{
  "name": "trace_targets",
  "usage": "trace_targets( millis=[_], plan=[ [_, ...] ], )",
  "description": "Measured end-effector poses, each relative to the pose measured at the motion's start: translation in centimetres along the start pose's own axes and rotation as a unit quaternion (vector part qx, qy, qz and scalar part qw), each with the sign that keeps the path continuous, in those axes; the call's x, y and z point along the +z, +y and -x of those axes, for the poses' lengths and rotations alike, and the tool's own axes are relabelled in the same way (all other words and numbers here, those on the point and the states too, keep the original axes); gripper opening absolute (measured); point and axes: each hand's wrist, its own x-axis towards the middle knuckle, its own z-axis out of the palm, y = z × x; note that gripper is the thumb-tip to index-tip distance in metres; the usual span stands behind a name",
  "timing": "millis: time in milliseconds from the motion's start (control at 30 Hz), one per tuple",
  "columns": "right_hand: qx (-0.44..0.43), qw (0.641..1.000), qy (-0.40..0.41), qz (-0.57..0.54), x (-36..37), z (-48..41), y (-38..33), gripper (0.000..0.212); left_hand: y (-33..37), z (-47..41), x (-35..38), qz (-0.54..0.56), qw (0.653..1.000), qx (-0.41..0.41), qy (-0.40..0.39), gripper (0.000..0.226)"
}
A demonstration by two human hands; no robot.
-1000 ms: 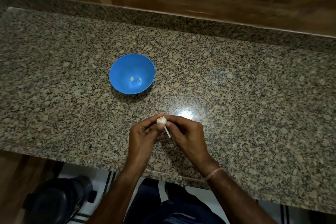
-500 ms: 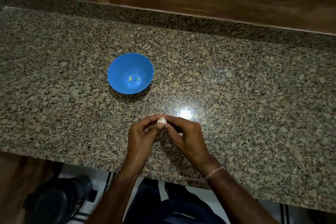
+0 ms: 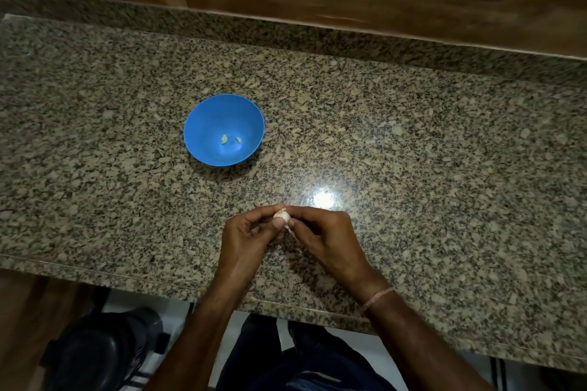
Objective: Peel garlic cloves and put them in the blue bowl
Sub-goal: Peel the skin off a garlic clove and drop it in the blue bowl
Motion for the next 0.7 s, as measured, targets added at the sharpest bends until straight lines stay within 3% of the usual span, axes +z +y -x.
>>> trace_targets(
  millis=[700],
  plan=[
    [-0.023, 0.99, 0.016, 0.136, 1.2, 1.4, 0.4, 0.027, -0.9, 0.7, 1.4, -0.072, 0.997, 0.011, 0.038, 0.027]
  ],
)
